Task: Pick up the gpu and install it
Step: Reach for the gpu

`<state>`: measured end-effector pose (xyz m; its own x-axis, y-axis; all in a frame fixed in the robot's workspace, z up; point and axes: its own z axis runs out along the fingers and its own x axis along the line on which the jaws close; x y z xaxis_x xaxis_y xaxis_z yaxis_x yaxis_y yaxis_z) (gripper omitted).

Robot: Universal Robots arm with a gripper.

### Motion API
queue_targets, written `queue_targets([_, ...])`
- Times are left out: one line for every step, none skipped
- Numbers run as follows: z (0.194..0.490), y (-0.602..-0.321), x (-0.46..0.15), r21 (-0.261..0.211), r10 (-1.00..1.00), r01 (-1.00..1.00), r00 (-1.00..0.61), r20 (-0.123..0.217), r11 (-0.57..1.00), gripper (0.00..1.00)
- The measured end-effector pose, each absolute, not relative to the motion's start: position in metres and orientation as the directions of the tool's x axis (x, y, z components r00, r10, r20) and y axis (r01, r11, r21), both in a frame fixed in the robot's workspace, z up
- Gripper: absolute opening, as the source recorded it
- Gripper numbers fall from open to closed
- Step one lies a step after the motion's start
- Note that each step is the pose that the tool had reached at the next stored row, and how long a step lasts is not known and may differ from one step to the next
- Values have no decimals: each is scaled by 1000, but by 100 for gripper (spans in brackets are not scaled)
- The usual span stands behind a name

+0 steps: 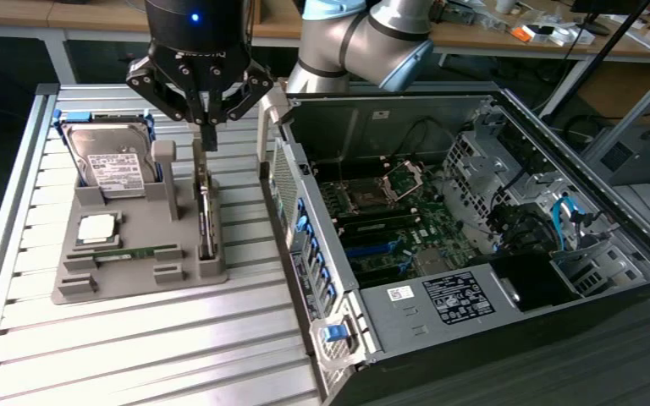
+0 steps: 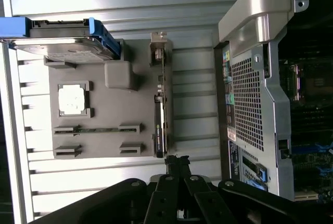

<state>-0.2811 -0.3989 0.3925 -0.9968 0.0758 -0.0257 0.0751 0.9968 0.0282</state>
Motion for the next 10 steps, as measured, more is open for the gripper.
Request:
queue_targets([393,-399,-282,28,76,75,-997,-26,997,11])
queue_targets([393,-399,-283,28,76,75,-997,-26,997,11])
queue_targets([393,-399,-283,28,76,75,-997,-26,997,11])
queue_targets([393,-399,-284,28,76,75,-997,-26,997,11])
queue_targets([393,-399,-285,28,76,75,-997,-26,997,11])
queue_targets([392,-399,-285,28,76,75,-997,-26,997,11])
queue_targets([393,-399,-285,28,76,75,-997,-26,997,11])
queue_targets([393,-399,-285,28,76,75,-997,-26,997,11])
queue_targets([393,-399,-285,28,76,75,-997,-26,997,11])
queue_targets([393,-399,-285,28,76,75,-997,-26,997,11])
